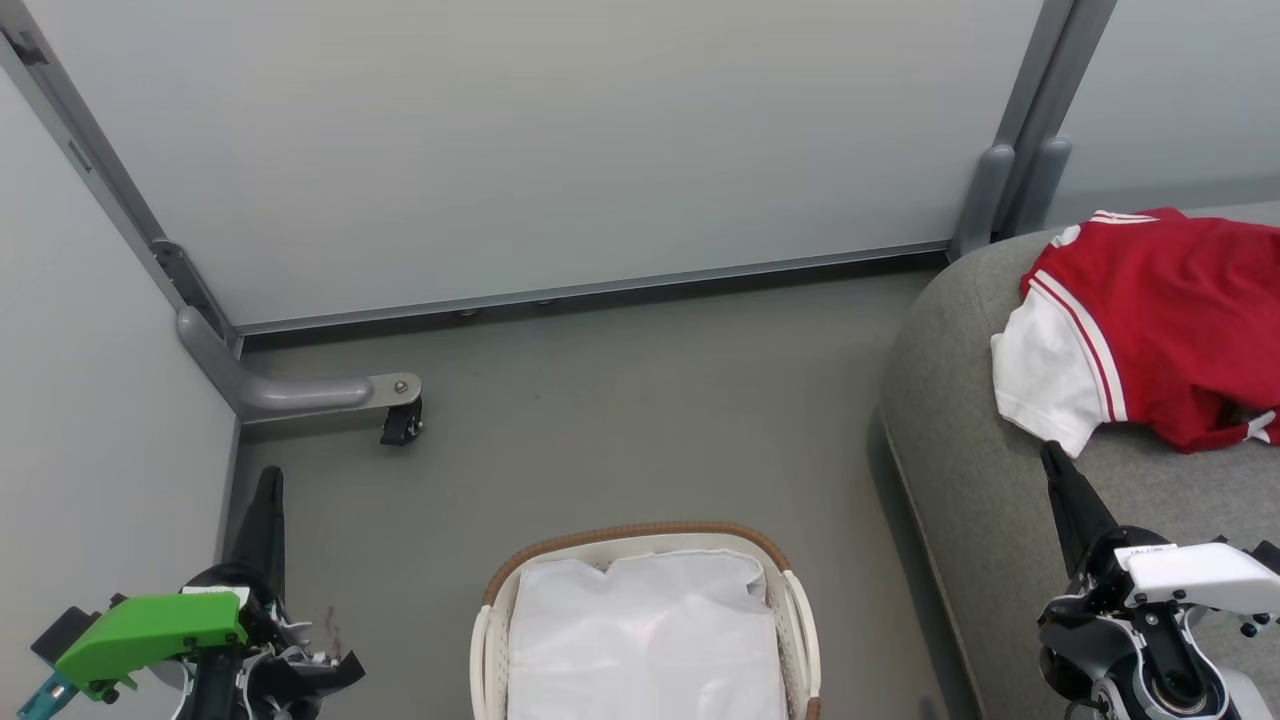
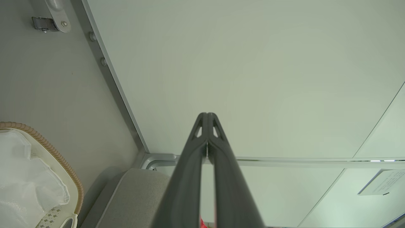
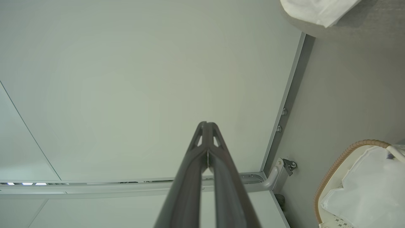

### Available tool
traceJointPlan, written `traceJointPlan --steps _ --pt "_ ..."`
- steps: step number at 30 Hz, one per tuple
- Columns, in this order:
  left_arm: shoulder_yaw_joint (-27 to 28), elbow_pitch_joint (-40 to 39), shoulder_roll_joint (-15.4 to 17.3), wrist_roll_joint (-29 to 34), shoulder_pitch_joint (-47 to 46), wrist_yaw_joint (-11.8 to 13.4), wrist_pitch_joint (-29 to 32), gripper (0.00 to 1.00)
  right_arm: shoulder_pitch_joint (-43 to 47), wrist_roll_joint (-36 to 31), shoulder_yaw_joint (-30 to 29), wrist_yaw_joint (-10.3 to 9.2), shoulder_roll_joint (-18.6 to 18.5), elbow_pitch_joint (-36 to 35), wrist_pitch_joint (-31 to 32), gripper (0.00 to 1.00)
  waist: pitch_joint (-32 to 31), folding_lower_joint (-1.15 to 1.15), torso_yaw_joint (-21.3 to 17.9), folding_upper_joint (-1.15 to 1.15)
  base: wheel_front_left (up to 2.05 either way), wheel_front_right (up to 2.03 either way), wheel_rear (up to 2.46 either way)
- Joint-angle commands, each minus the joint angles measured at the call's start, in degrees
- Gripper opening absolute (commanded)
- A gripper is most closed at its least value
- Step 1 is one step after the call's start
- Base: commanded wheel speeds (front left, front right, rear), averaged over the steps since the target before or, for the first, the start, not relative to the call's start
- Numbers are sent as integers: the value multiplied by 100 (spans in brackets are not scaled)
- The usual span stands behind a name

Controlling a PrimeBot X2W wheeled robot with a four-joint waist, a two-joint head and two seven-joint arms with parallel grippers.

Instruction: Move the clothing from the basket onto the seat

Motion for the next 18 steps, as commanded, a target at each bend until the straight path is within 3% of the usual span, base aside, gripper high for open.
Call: traceJointPlan --steps 1,18 --pt "14 -7 35 -17 -59 -23 27 0 67 -1 -16 -2 -11 -17 26 0 0 0 0 0 0 0 0" --pt "14 -8 35 -18 -59 -23 26 0 65 -16 -29 -2 -3 -16 38 0 0 0 0 0 0 0 0"
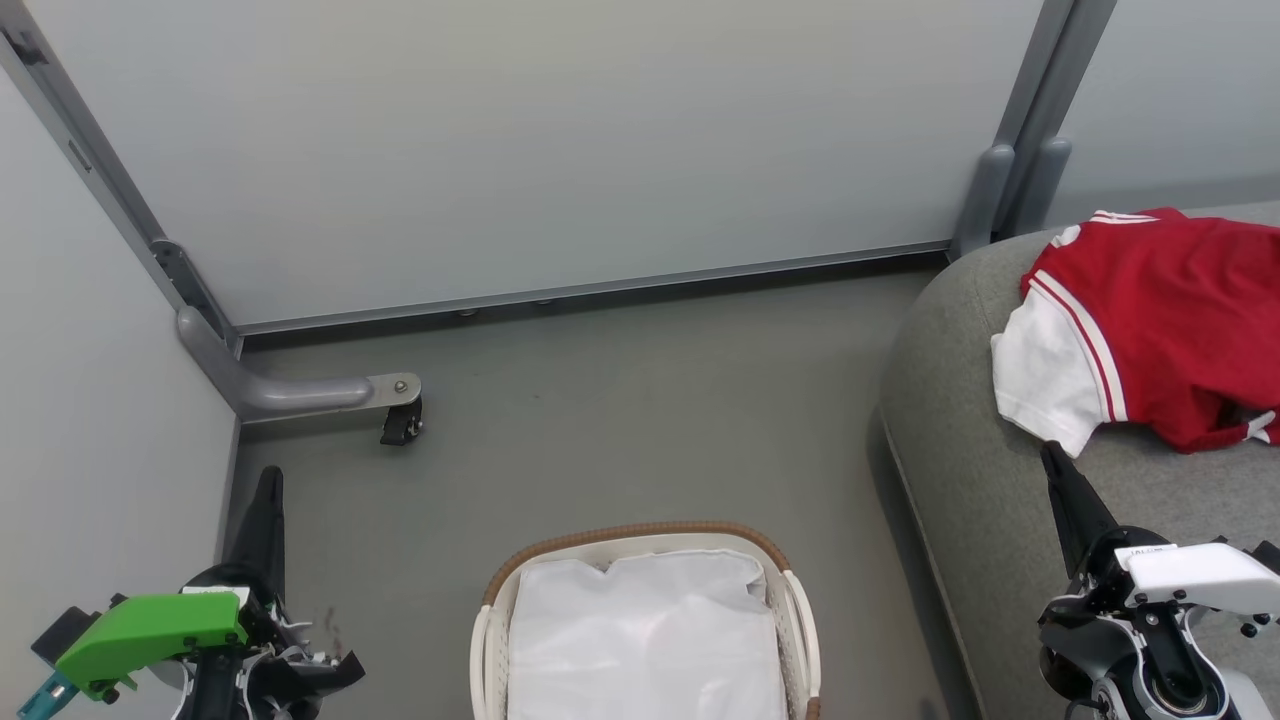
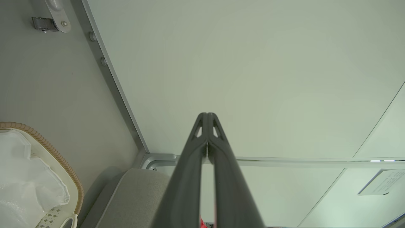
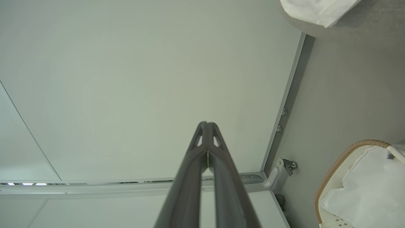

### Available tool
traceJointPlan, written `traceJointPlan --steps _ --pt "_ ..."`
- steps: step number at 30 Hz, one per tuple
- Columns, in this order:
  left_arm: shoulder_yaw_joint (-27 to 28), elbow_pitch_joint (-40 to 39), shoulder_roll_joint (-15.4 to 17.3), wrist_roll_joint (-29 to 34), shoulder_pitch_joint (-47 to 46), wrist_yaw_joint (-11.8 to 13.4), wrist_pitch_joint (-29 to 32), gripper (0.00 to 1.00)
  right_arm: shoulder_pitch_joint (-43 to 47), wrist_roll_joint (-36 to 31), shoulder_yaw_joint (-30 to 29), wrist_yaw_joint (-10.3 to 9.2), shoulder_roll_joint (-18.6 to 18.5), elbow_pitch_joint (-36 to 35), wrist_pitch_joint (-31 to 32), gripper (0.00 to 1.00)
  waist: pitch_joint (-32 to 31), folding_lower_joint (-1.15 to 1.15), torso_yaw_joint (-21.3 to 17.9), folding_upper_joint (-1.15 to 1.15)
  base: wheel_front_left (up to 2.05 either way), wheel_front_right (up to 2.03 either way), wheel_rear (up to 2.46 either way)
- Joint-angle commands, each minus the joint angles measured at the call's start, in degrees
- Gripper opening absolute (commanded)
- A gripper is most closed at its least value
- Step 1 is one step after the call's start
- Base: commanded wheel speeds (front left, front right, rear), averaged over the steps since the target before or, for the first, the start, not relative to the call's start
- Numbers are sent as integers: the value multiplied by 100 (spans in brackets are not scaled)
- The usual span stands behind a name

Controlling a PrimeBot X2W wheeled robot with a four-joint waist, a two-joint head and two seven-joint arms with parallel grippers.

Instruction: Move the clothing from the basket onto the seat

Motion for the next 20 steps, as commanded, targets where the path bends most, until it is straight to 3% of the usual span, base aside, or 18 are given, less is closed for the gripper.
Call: traceJointPlan --steps 1,20 --pt "14 -8 35 -18 -59 -23 26 0 65 -10 -14 -2 -13 -16 30 0 0 0 0 0 0 0 0" --pt "13 -9 36 -18 -59 -23 26 0 64 -26 -26 -2 -4 -15 35 0 0 0 0 0 0 0 0"
